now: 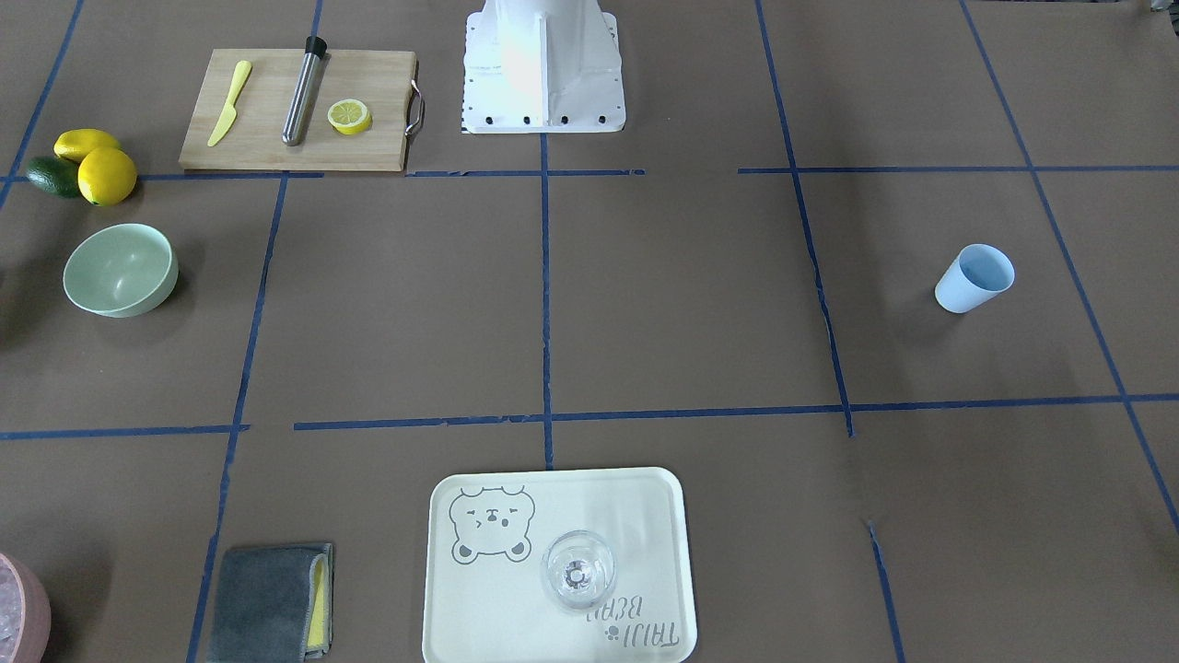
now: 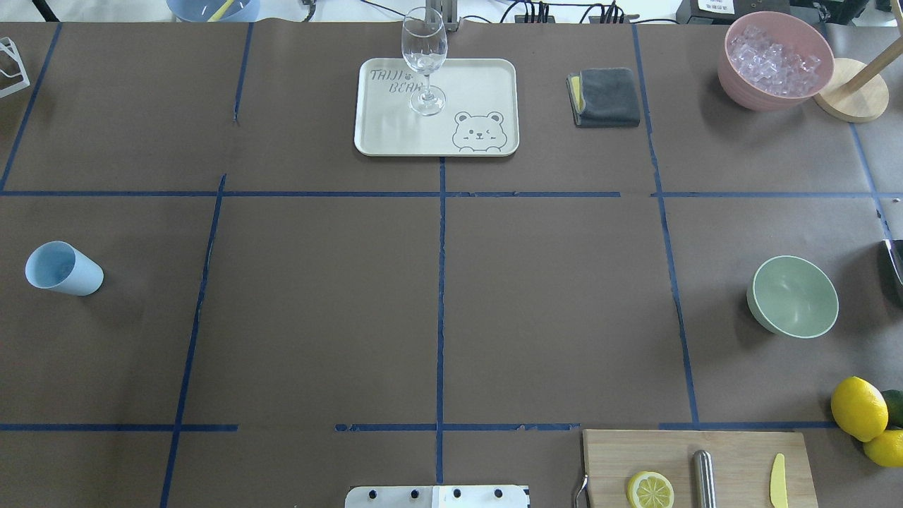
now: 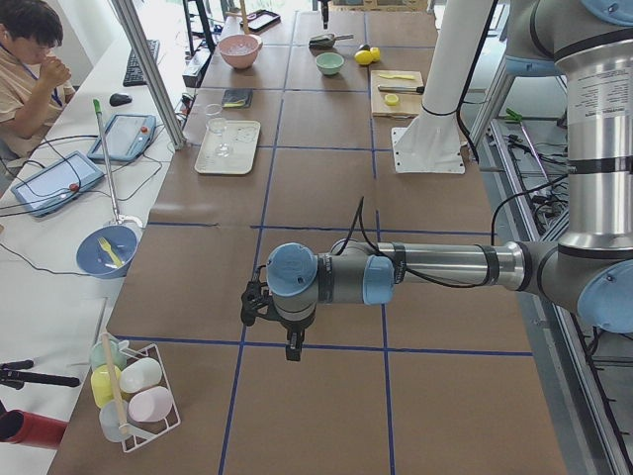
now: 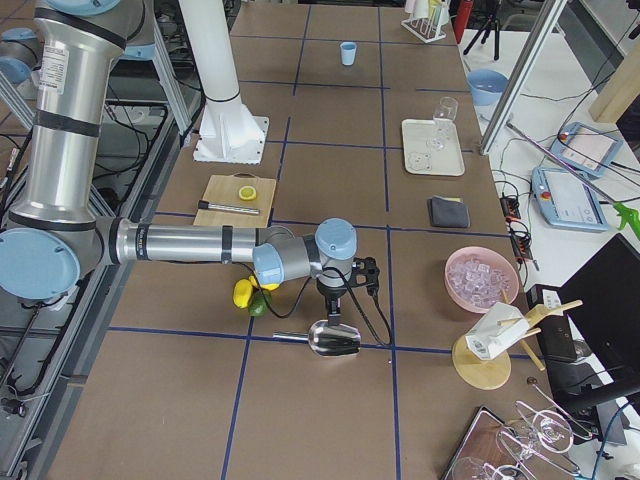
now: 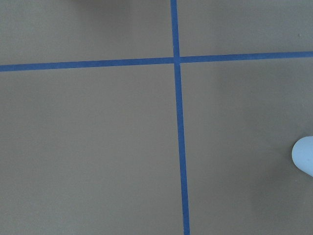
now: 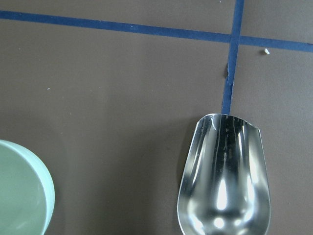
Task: Pour ice into bowl
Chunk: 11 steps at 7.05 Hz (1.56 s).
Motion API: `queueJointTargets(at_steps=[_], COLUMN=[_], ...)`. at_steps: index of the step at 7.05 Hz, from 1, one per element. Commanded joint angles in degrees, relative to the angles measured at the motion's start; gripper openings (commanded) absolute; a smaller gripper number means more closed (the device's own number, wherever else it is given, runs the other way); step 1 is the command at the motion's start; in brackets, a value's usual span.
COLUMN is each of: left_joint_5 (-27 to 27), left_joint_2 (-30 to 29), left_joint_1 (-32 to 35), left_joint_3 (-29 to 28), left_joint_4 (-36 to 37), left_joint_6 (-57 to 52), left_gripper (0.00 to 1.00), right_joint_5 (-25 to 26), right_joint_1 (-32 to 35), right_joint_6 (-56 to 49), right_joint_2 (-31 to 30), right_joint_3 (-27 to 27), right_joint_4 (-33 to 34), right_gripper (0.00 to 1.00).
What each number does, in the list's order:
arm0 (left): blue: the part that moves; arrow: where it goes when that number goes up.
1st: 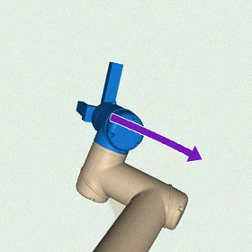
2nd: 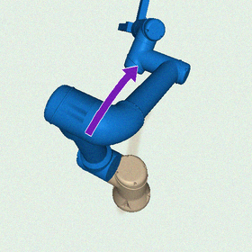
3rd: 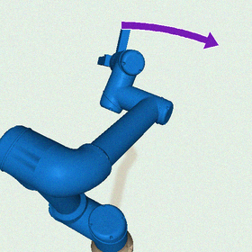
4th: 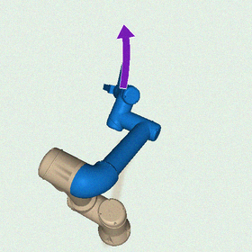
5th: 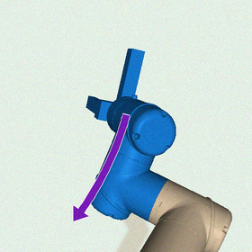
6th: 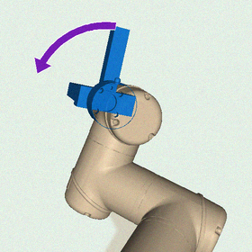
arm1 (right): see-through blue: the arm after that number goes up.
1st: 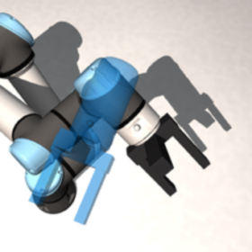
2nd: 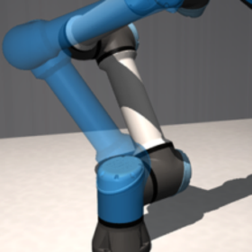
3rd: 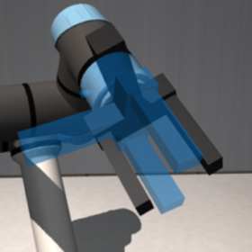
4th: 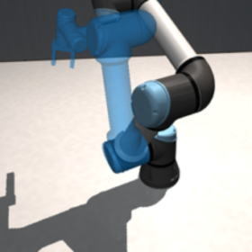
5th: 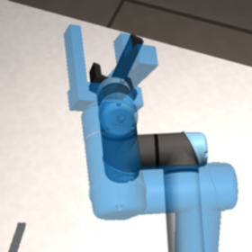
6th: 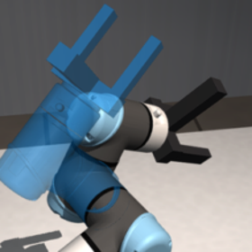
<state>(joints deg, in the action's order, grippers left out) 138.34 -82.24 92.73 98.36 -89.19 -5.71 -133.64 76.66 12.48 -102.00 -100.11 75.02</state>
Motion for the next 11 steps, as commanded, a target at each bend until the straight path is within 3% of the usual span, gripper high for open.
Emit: queueJointTargets(at_steps=[1, 5, 7, 8, 10, 11], left_joint_5=[-0.35, -0.09, 0.09, 0.0, 0.0, 0.0], left_joint_2=[-0.2, -0.12, -0.2, -0.12, -0.11, -0.12], left_joint_1=[0.0, 0.0, 0.0, 0.0, 0.0, 0.0], left_joint_3=[-0.09, -0.18, 1.3, 1.14, 0.88, 1.13], left_joint_4=[-0.19, 0.07, 0.07, -0.02, -0.02, 0.07], left_joint_6=[-0.09, 0.0, 0.0, 0.0, 0.0, 0.0], left_gripper=[1.0, 1.0, 1.0, 1.0, 1.0, 1.0], right_joint_5=[-0.39, -0.66, -1.36, -1.28, 2.65, 3.81], right_joint_1=[-0.11, -0.2, -1.68, -4.91, -15.17, -17.66], right_joint_6=[0.0, 0.09, 0.44, 2.44, 28.95, 34.49], right_joint_2=[0.31, 0.49, 0.32, 0.4, 0.58, -0.12], right_joint_3=[0.09, 0.44, 0.96, 0.7, 2.19, 2.28], right_joint_4=[-0.4, -0.49, -4.51, -11.32, -27.13, -30.34], right_gripper=[1.0, 1.0, 1.0, 1.0, 1.0, 1.0])
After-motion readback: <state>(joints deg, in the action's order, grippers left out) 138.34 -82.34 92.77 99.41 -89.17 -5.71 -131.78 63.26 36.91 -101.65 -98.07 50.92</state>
